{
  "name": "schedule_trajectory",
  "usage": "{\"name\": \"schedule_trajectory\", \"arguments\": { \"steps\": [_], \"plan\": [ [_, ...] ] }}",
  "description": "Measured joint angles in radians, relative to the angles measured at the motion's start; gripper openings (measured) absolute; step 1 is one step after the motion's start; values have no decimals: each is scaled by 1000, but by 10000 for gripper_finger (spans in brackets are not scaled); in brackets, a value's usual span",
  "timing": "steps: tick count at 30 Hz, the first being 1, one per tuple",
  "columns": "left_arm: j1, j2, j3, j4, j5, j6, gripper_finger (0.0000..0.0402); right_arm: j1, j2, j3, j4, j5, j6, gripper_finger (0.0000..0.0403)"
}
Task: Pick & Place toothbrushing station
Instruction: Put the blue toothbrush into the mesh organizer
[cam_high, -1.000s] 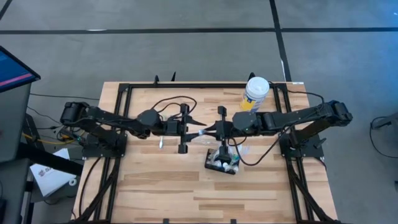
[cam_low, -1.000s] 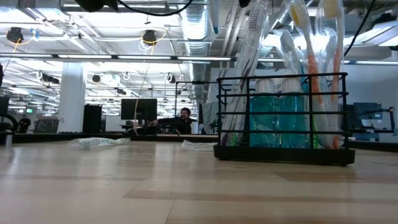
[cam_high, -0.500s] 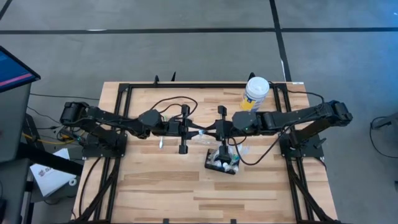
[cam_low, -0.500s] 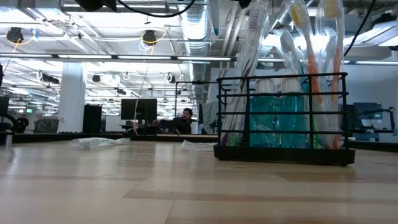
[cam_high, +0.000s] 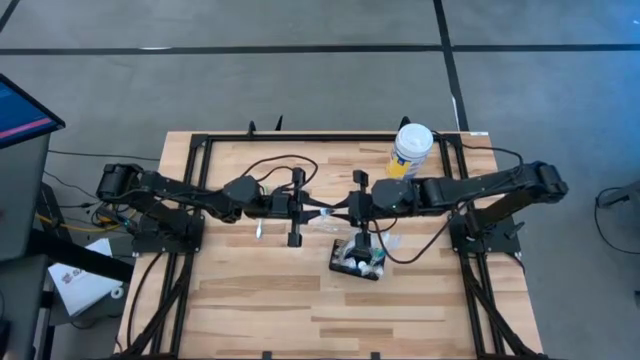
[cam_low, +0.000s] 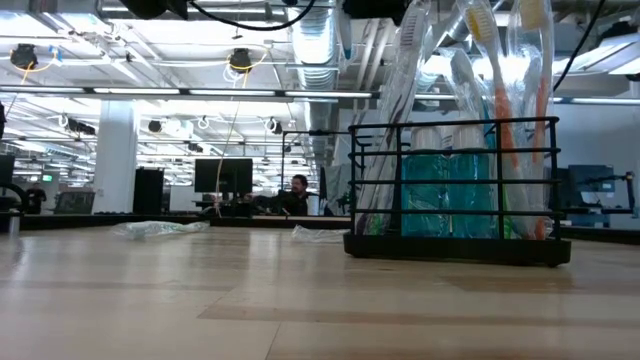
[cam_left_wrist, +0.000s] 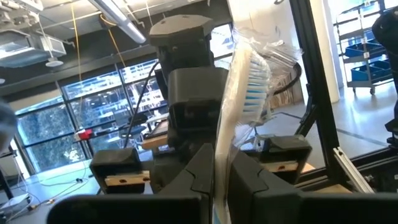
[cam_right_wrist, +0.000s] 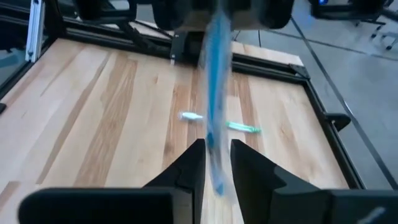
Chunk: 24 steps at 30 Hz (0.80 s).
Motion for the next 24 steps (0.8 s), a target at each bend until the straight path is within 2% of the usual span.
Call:
{"name": "schedule_trajectory", "arguments": {
  "steps": [8, 16, 24],
  "plan": [
    [2, -32, -1, -42, -9, -2, 8, -2, -73, -1, -153, 0, 51, 67],
    [2, -20, -2, -67, -11, -71, 8, -2, -157, 0, -303, 2, 109, 68],
    [-8, 12, -4, -51, 76, -174, 8, -6, -240, 0, -400, 4, 167, 68]
  ]
}}
